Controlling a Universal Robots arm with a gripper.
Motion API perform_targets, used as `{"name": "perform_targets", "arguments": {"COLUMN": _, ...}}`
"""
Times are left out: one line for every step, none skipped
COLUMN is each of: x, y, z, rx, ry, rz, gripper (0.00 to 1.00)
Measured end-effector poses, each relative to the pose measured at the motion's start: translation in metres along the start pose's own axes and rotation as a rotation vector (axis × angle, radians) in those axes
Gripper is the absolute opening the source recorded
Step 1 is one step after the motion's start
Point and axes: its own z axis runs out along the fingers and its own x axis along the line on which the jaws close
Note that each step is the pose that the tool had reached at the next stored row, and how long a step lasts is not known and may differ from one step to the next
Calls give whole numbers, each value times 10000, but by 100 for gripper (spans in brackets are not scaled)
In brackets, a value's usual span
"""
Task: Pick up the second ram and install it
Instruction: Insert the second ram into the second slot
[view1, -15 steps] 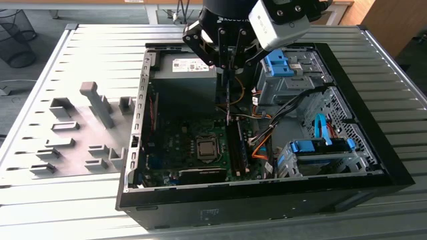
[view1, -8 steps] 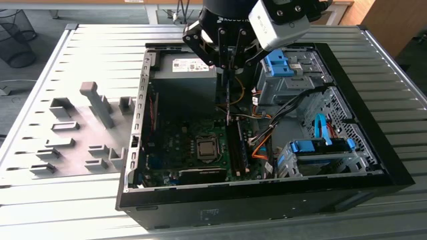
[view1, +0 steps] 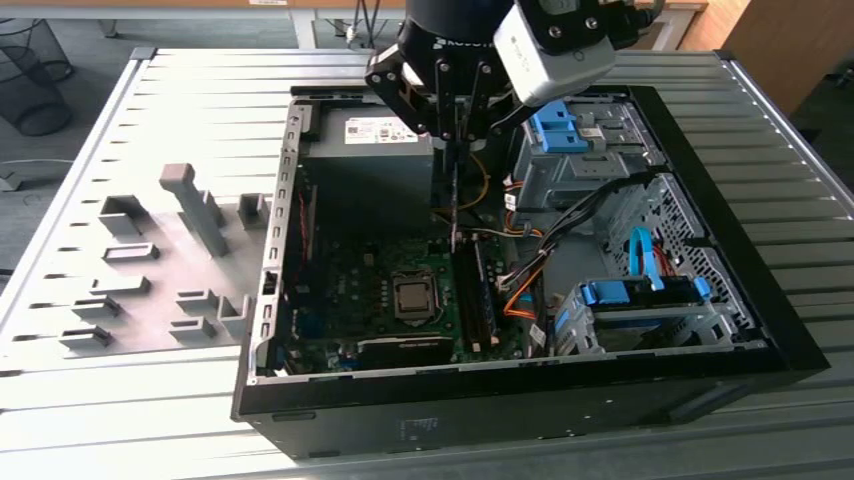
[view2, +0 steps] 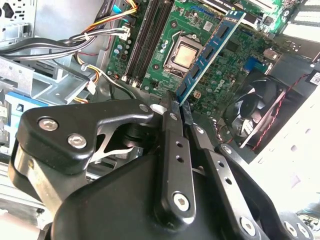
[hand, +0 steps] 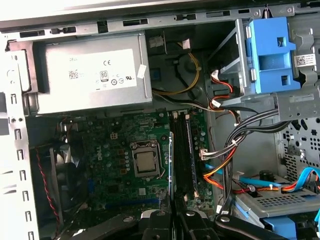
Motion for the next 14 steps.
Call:
{"name": "perform_targets", "arguments": {"x": 0, "y": 0, "z": 3, "rx": 3, "ry": 0, "rz": 63, "gripper": 14}}
{"name": "perform_targets", "arguments": {"x": 0, "y": 0, "z": 5, "rx": 5, "ry": 0, "rz": 120, "gripper": 14}}
{"name": "perform_targets", "arguments": {"x": 0, "y": 0, "z": 6, "rx": 7, "ry": 1, "rz": 154, "gripper": 14}}
{"name": "perform_targets", "arguments": {"x": 0, "y": 0, "z": 6, "rx": 8, "ry": 1, "rz": 156, "gripper": 14}}
{"name": "perform_targets", "arguments": {"x": 0, "y": 0, "z": 6, "rx": 8, "ry": 1, "rz": 156, "gripper": 14}}
{"name": "perform_targets", "arguments": {"x": 0, "y": 0, "z": 6, "rx": 6, "ry": 0, "rz": 157, "gripper": 14}}
{"name": "perform_targets", "arguments": {"x": 0, "y": 0, "z": 7, "rx": 6, "ry": 1, "rz": 157, "gripper": 14}}
{"name": "perform_targets", "arguments": {"x": 0, "y": 0, "z": 7, "rx": 6, "ry": 0, "rz": 157, "gripper": 14}}
{"name": "perform_targets", "arguments": {"x": 0, "y": 0, "z": 6, "rx": 6, "ry": 0, "rz": 157, "gripper": 14}}
{"name": "perform_targets", "arguments": {"x": 0, "y": 0, "z": 6, "rx": 6, "ry": 1, "rz": 157, "gripper": 14}}
{"name": "perform_targets", "arguments": {"x": 0, "y": 0, "z": 6, "rx": 6, "ry": 0, "rz": 157, "gripper": 14}}
{"name": "perform_targets", "arguments": {"x": 0, "y": 0, "z": 7, "rx": 6, "ry": 0, "rz": 157, "gripper": 14}}
{"name": "perform_targets", "arguments": {"x": 0, "y": 0, "z": 7, "rx": 6, "ry": 0, "rz": 159, "gripper": 14}}
{"name": "perform_targets", "arguments": {"x": 0, "y": 0, "z": 7, "rx": 6, "ry": 0, "rz": 165, "gripper": 14}}
